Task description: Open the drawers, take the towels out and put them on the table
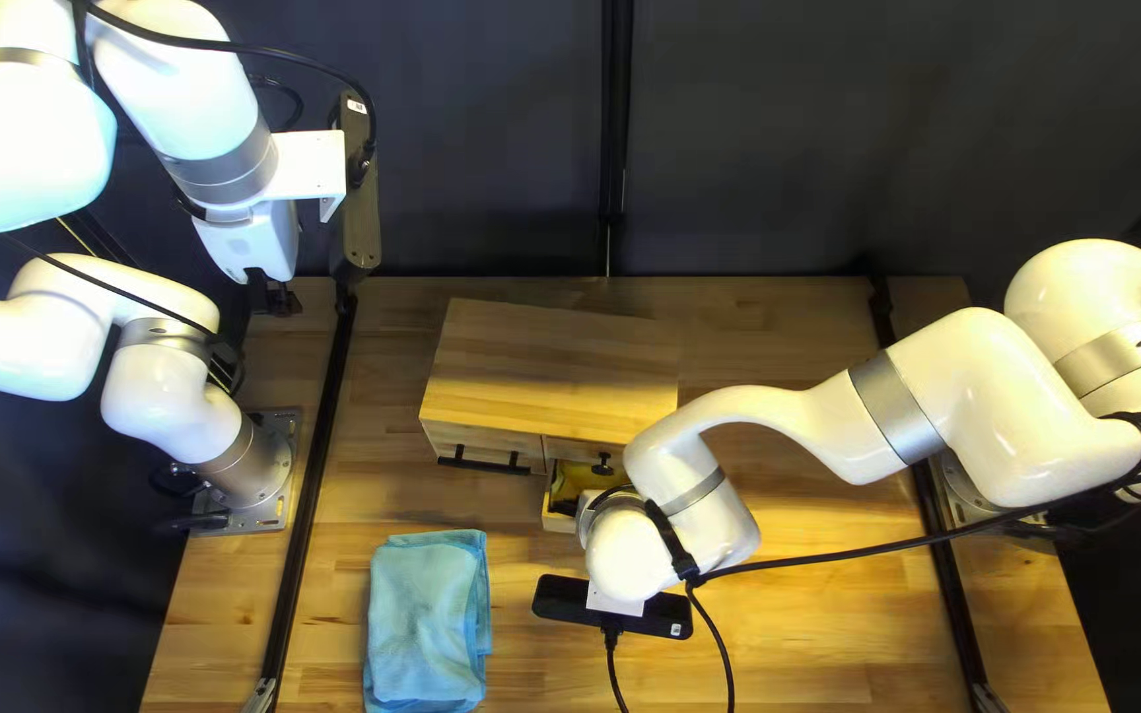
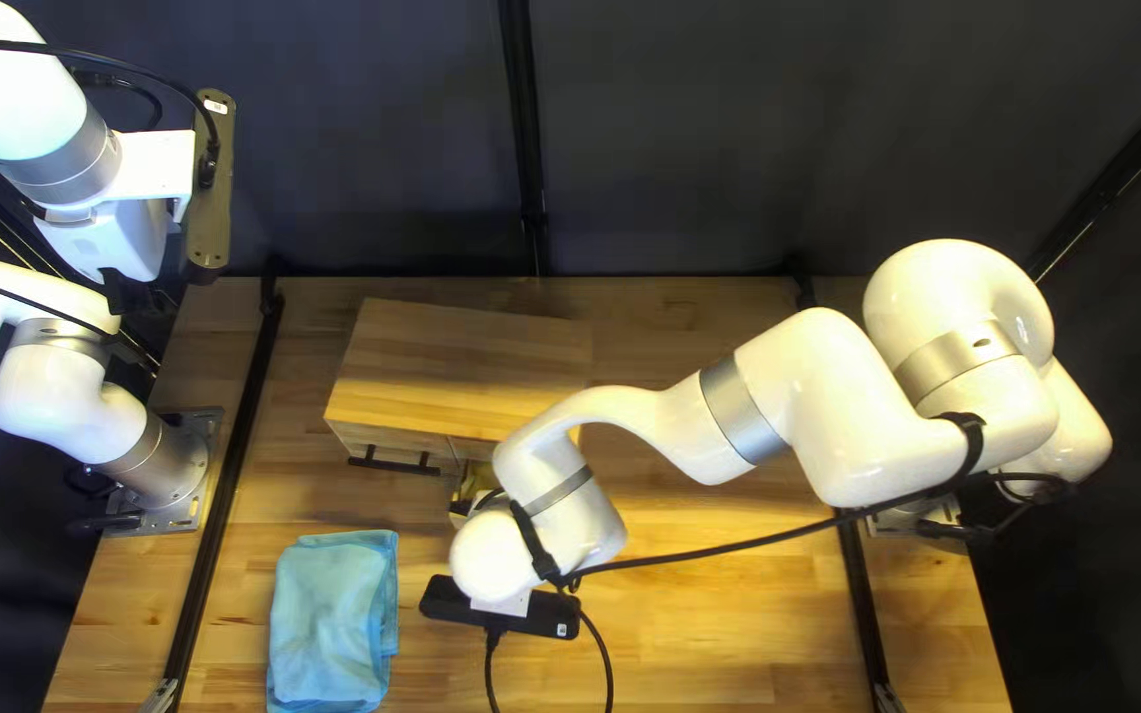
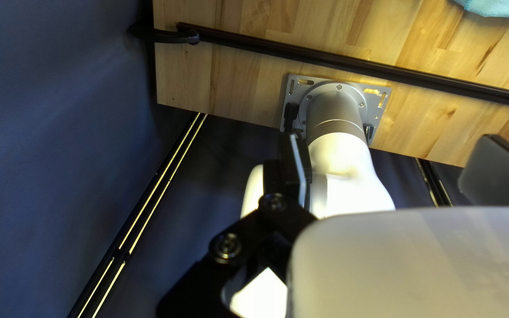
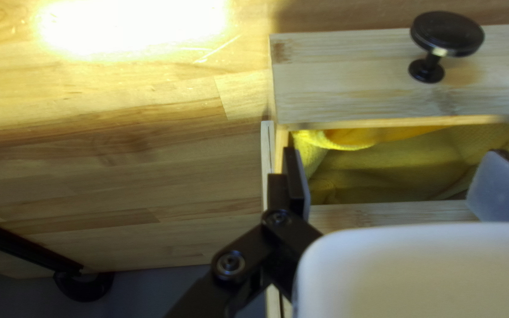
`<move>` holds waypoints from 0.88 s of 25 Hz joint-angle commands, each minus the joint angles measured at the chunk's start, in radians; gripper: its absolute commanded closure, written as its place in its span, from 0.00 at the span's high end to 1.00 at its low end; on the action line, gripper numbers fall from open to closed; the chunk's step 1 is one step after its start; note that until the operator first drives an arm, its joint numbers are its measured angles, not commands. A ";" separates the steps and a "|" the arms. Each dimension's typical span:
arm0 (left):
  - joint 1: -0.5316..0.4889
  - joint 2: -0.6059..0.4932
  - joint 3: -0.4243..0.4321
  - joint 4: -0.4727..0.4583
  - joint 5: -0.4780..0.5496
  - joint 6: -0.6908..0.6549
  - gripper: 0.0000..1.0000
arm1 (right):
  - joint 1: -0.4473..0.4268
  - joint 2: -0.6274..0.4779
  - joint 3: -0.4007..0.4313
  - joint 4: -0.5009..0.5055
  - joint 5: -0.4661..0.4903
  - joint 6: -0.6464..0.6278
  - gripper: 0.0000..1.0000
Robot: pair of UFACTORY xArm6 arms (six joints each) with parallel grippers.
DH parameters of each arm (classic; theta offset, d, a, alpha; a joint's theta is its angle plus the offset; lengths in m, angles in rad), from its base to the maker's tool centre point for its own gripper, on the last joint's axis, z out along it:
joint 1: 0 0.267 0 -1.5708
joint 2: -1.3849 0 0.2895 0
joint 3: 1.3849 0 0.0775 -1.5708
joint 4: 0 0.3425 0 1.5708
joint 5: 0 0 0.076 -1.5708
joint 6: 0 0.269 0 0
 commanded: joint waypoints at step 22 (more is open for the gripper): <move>0.000 0.000 0.000 0.000 0.000 0.000 1.00 | 0.009 0.015 -0.050 -0.016 0.057 0.006 1.00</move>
